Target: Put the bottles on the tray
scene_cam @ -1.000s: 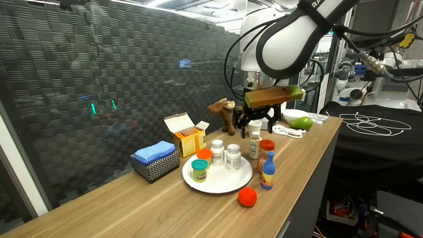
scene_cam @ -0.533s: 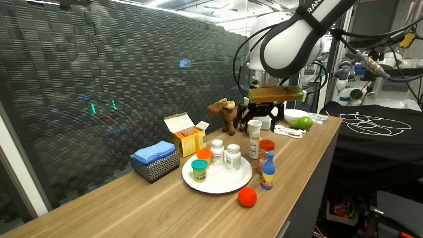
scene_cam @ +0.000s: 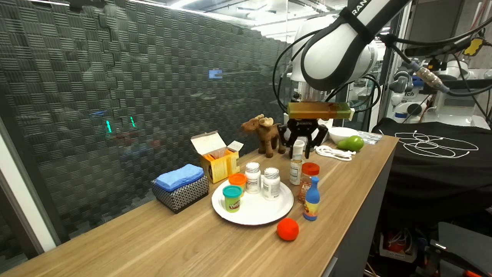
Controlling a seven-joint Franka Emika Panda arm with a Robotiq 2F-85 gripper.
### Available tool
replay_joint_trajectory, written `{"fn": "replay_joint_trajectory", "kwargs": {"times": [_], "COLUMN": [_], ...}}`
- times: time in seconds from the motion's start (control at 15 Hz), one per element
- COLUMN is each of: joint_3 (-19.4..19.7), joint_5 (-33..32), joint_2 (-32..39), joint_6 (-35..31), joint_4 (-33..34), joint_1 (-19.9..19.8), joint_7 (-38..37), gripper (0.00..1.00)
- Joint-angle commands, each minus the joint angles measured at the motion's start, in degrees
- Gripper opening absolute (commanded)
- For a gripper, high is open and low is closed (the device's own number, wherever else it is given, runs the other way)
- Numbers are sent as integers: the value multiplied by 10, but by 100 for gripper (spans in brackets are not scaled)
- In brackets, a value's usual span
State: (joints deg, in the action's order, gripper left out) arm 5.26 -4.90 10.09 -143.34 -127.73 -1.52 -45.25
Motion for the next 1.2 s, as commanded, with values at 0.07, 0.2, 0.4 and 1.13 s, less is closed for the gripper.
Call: {"fn": "replay_joint_trajectory", "kwargs": {"times": [0.07,0.2,0.4,1.13], "joint_3": [2,4,6,-90], "joint_5": [19,14,-4,-224], "joint_2": [7,5,-10,-166], "joint_6": [-7,-5,6,230], "joint_4": [10,8,3,28], "joint_1": [2,3,11,80], "joint_7": [15,10,-8,-136], "gripper": [11,13,13,12]}}
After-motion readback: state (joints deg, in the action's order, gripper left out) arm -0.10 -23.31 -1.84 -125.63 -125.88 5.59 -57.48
